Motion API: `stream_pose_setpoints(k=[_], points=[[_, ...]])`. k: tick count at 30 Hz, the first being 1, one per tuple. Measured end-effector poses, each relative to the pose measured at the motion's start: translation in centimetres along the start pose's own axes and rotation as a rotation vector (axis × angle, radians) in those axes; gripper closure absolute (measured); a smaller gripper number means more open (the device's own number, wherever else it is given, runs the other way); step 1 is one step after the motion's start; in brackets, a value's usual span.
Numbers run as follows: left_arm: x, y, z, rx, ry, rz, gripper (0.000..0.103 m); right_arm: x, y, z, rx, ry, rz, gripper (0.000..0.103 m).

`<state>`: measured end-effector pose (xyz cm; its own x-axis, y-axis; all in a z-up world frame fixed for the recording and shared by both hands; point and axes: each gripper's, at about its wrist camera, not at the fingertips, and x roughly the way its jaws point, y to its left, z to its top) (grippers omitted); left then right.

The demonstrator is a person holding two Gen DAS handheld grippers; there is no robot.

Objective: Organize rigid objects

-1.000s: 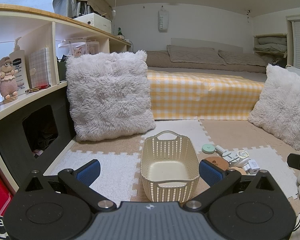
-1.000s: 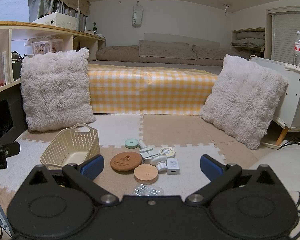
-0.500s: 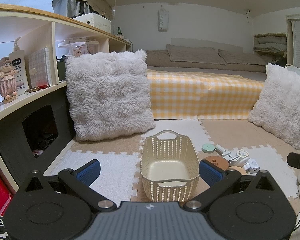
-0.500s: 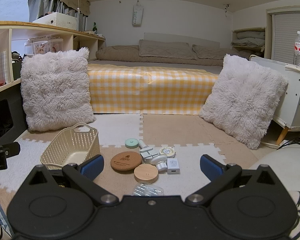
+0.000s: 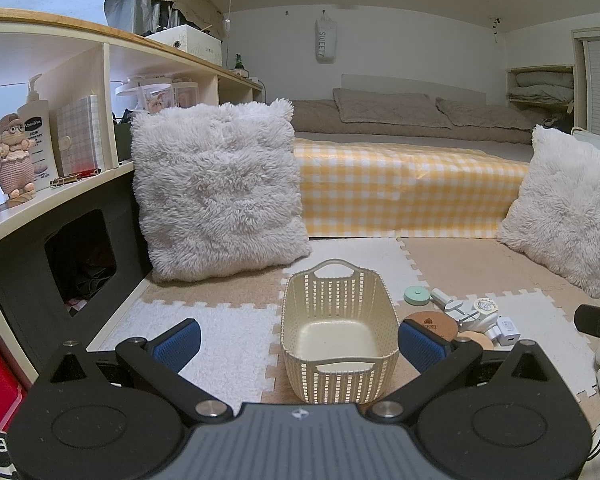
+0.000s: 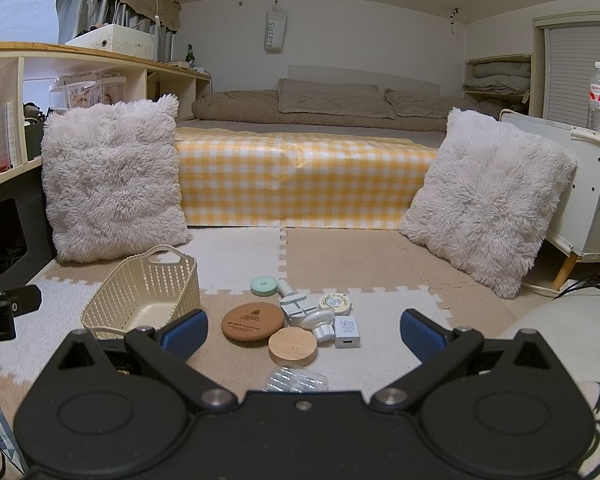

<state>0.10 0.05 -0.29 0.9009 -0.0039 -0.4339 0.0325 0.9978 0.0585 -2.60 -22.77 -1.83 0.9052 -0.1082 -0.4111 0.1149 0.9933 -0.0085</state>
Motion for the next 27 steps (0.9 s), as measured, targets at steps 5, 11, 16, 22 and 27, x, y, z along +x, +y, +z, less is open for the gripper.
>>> stream_pose_setpoints(k=[5,11,16,22,27], points=[[0.01,-0.01,0.00,0.000,0.000,0.000,0.000,0.00,0.00,0.01,0.000,0.000,0.000,0.000],[0.01,-0.02,0.00,0.000,0.001,0.000,0.000,0.00,-0.01,0.01,0.000,0.000,0.000,0.000],[0.02,-0.02,0.00,0.000,0.001,0.000,0.000,0.01,-0.02,0.00,0.001,0.001,0.000,0.000],[0.02,-0.02,0.01,0.000,0.001,-0.001,0.000,0.00,-0.08,0.03,0.001,0.001,0.000,0.000],[-0.23,0.17,-0.03,-0.011,-0.011,-0.011,0.000,-0.05,-0.13,0.10,0.003,0.000,0.001,0.000]])
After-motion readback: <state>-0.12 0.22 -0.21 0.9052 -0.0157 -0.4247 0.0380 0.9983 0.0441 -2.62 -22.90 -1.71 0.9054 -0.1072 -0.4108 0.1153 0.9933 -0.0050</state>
